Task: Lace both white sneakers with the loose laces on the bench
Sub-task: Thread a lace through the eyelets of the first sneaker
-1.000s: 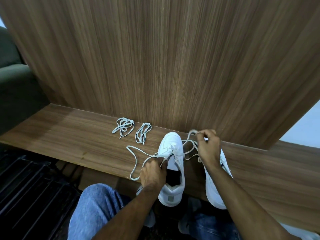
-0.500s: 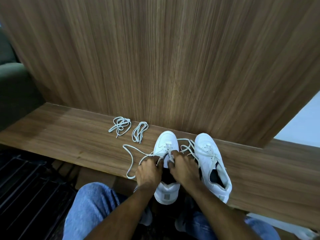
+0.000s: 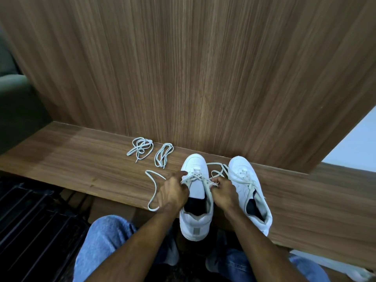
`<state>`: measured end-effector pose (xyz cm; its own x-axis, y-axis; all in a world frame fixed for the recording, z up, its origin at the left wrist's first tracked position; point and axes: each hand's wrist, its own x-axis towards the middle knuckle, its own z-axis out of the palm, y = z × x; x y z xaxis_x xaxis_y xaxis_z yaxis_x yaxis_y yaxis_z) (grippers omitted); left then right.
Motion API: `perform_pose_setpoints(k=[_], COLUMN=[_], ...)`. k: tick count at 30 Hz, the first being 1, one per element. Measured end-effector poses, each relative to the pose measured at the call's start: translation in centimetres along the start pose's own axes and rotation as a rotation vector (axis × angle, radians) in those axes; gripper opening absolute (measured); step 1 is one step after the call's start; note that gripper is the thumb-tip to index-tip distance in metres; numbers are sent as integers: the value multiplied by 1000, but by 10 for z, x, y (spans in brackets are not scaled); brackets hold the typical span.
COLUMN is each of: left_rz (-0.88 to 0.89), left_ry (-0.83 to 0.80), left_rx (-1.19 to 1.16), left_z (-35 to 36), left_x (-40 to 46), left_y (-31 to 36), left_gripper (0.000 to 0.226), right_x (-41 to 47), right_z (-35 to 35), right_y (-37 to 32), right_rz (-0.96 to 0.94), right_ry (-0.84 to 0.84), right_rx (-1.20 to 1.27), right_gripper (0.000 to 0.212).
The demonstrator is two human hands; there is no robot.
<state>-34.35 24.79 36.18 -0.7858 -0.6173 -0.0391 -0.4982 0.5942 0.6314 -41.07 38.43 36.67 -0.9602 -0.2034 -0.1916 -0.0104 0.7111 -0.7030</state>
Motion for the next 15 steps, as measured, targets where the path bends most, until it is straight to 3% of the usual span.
perform_pose_setpoints(k=[4, 10, 12, 15], left_rz=[332, 378, 241, -277], left_ry=[37, -13, 5, 94], left_rx=[434, 527, 348, -471], left_z=[11, 18, 17, 13], left_x=[3, 16, 19, 33], left_y=[24, 31, 29, 19], left_gripper=[39, 21, 20, 13], right_x=[-2, -2, -2, -3], right_z=[-1, -1, 0, 2], right_y=[1, 3, 5, 7], right_rz=[-46, -85, -88, -90], right_ry=[-1, 17, 21, 32], right_rx=[-22, -62, -55, -57], right_gripper=[21, 17, 17, 23])
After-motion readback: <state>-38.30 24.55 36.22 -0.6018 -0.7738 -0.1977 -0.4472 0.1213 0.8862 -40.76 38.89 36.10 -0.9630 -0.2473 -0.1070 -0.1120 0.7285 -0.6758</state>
